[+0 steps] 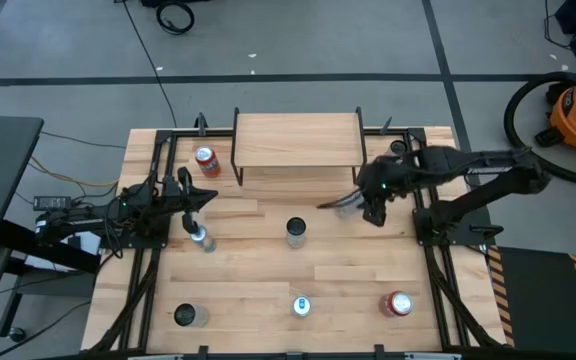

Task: Place canned beverage on shelf
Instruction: Put the top white yellow soda can on the shelf

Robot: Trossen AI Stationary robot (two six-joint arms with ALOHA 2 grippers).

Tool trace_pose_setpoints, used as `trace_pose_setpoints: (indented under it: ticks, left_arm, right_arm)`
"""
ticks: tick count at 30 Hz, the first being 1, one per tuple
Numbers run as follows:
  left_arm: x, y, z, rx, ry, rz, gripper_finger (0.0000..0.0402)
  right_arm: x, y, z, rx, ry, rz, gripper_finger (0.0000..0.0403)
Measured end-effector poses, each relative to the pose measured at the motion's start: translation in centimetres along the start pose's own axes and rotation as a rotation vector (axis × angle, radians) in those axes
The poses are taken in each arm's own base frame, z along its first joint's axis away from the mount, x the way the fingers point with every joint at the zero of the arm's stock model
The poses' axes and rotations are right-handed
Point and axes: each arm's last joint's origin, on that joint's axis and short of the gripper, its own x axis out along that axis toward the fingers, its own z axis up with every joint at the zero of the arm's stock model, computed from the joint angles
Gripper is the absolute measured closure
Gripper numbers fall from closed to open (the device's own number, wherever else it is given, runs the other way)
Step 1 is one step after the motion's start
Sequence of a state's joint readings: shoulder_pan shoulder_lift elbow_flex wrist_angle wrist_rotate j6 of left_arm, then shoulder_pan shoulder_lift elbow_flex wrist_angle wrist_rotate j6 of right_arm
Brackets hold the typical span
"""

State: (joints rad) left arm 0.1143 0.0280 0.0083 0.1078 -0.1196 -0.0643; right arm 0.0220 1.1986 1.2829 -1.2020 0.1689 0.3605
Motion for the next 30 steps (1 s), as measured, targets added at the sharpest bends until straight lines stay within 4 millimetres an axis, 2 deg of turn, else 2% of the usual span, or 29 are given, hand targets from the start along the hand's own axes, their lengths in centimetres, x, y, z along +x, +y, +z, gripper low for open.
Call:
trace_pose_setpoints:
  ticks: [7,13,22,30]
  left_arm:
    - [0.0,0.0,0.0,0.000,0.000,0.000,0.0388]
    - [0.0,0.0,0.0,0.000,0.003,0.000,0.0388]
    - [0.0,0.0,-0.3,0.003,0.032,0.002,0.0388]
    - [0.0,0.0,-0.4,0.001,0.042,0.003,0.0388]
  right_arm:
    - [-1.7,-2.3,3.5,-0.039,-0.007,-0.068,0.0135]
    - [-2.3,-4.7,6.1,-0.061,0.023,-0.147,0.0135]
    - [-1.8,-8.0,10.3,-0.122,0.031,-0.228,0.0135]
    - [-0.4,-11.4,12.2,-0.163,0.166,-0.326,0.0135]
